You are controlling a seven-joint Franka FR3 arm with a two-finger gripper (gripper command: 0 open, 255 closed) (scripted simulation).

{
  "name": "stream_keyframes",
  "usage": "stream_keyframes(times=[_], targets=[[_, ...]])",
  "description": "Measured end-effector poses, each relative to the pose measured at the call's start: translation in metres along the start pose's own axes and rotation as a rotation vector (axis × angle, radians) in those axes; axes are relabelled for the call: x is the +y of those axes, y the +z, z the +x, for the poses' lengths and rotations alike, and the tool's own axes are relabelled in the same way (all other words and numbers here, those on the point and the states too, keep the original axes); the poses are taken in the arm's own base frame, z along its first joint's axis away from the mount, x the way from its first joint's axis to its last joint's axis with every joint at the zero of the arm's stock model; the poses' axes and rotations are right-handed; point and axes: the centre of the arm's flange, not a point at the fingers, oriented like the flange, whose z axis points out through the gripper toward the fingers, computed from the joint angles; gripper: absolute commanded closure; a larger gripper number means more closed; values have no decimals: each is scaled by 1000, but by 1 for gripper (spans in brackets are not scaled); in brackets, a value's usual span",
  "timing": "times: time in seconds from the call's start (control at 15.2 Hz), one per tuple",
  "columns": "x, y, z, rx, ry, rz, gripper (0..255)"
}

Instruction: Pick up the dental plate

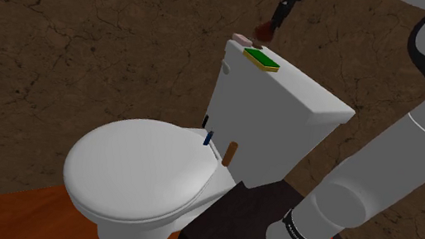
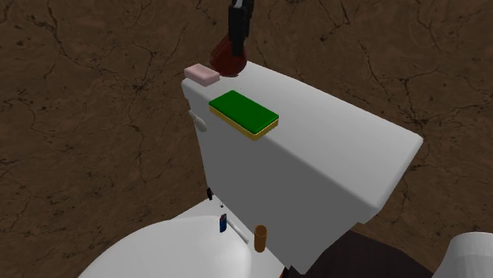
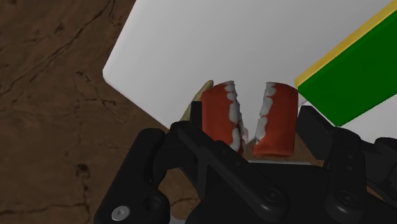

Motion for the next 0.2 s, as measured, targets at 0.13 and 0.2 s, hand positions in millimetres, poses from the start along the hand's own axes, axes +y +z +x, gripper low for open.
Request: stream_keyframes(times=[0.13,0.2], targets=[[3,-10,1,0,0,0,255],[3,-14,1,0,0,0,255]])
